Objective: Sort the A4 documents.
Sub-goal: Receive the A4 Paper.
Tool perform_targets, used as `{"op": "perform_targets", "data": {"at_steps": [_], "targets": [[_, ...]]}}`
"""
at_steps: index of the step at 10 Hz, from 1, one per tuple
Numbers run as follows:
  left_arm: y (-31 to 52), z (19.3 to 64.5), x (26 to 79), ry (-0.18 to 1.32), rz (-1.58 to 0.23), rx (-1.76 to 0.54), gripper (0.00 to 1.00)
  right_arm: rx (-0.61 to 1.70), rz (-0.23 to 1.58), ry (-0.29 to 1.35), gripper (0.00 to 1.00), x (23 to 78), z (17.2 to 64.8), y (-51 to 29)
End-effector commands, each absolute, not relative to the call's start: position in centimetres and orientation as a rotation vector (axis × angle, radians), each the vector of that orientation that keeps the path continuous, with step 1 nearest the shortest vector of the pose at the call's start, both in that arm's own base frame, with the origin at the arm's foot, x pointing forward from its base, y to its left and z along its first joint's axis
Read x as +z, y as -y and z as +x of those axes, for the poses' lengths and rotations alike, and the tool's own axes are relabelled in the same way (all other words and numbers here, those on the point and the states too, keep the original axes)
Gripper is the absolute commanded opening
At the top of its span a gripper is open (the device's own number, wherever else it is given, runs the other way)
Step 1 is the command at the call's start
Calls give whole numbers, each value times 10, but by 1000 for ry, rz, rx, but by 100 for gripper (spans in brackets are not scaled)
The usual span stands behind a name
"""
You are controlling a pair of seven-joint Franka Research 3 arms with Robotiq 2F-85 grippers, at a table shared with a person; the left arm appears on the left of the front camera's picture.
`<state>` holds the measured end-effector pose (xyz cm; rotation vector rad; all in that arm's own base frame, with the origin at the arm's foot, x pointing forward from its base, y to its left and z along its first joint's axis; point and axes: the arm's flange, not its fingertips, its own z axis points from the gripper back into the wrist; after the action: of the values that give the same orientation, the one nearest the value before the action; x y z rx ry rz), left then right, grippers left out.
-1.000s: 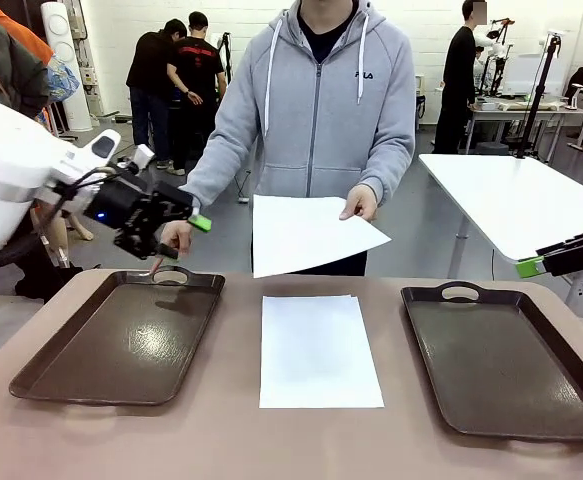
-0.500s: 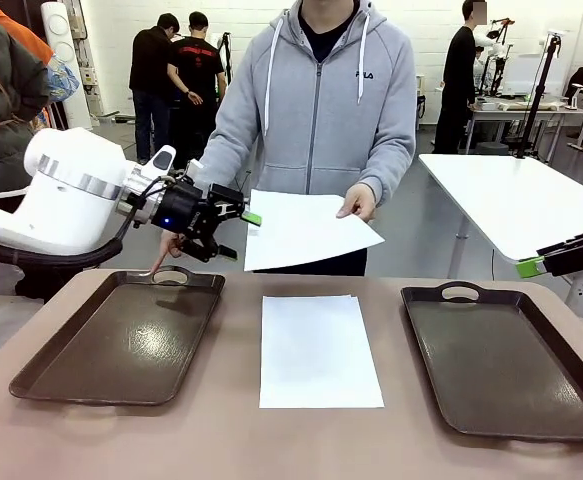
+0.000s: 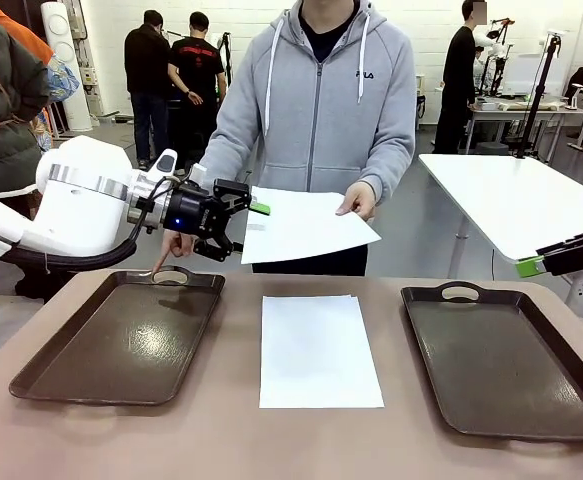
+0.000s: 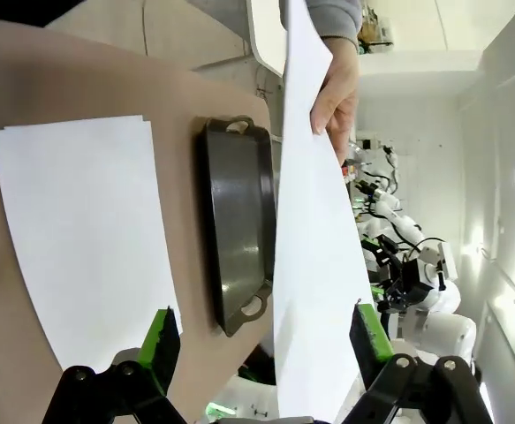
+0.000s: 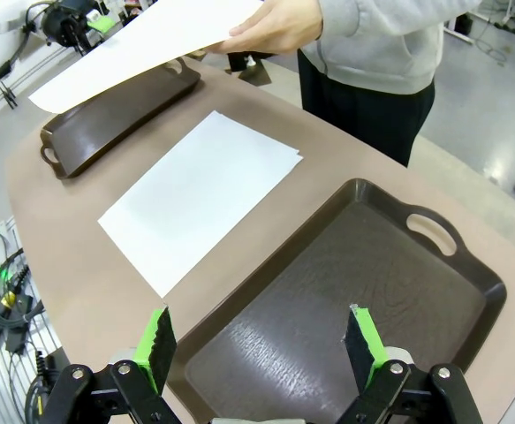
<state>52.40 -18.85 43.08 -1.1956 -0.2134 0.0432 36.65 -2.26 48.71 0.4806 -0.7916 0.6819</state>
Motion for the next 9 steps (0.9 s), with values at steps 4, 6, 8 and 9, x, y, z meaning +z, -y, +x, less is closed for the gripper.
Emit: {"op": "perform_targets", "data": {"at_steps": [4, 6, 8, 9], "targets": [[194, 535, 423, 219, -1288, 8, 100, 699, 496, 802, 100, 482, 370, 23], [193, 533, 426, 275, -1260, 12, 100, 699, 496, 802, 100, 482, 370, 23], [194, 532, 428, 292, -1255, -2, 80, 699, 496, 802, 100, 482, 370, 23], [194, 532, 427, 294, -1247, -3, 61, 699, 496, 802, 100, 482, 370, 23]]}}
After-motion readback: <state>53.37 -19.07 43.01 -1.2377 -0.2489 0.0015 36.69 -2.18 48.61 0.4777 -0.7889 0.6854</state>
